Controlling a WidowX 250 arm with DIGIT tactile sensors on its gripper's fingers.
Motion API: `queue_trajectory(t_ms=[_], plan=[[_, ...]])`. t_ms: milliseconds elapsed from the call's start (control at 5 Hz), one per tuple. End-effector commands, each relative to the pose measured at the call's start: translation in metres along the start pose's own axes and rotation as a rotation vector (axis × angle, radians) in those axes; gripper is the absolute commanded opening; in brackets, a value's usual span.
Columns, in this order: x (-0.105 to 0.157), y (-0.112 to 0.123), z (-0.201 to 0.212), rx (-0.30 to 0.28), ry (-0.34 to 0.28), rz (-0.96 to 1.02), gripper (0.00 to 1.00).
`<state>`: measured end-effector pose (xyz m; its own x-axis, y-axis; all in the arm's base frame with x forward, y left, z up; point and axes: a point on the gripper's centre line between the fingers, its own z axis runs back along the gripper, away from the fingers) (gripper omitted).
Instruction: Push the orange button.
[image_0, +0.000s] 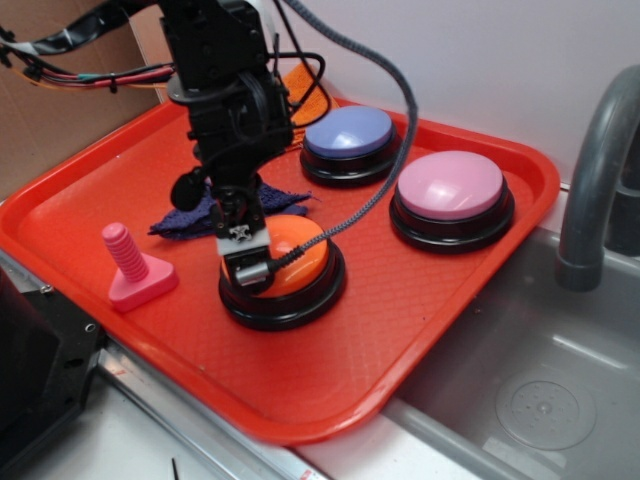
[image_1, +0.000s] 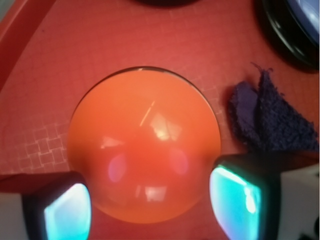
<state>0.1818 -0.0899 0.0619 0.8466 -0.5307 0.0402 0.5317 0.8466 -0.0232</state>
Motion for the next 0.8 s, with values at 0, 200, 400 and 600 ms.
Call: queue_trajectory(t_ms=[0,200,400,600], plan=[[0.0117,-0.012,0.004,-0.012,-0.109,-0.062,1.0],[0.0143,-0.0145,-0.0059,-0.013,-0.084,-0.077,1.0],[0.0167,-0.0152,-0.0048,-0.009,-0.078,-0.091,1.0],[0.017,-0.0153,-0.0024,-0.007,-0.068,-0.096,1.0]])
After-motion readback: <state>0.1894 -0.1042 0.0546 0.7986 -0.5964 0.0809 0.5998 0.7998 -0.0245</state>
